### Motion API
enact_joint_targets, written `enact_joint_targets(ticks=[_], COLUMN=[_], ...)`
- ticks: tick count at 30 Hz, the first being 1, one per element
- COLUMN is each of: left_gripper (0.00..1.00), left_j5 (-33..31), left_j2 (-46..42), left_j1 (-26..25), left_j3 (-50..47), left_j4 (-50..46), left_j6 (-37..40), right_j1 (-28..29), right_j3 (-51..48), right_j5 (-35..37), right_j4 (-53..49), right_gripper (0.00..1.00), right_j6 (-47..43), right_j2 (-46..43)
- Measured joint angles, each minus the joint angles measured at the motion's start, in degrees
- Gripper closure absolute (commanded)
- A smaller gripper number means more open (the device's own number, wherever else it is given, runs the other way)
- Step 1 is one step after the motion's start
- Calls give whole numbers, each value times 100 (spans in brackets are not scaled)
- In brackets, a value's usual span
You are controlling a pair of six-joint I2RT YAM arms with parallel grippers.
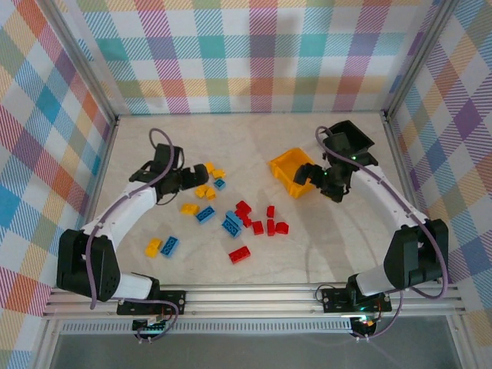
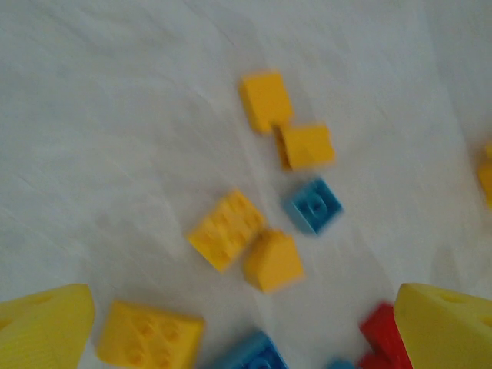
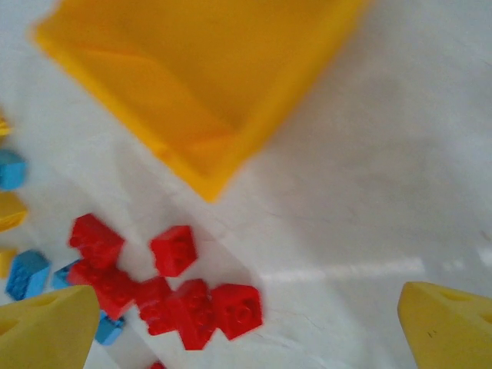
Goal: Sort the legos into containers by color
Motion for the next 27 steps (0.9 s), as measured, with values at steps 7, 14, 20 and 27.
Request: enact_joint_targets(ticks=[7,14,20,27], left_gripper=[0,0,0,0], left_j5=[61,-24,-98,-219], left_j2=[-496,-885,-1110,-1161], left_j1=[-136,-136,-133,-129], left_j3=[-55,-245,-457,-461], left_j4=[-533,-780,-1043,-1193], left_j6=[15,70,70,92], right_j1=[-664,-1429,-1447,-1447], right_j3=[439,988,1799,2308], right_j5=[271,210,205,210], right_j4=[-354,-101,61,146], right_gripper=[12,17,19,40], right_j6=[957,1440,1572,1611], right_j2=[682,1620,2459,3189])
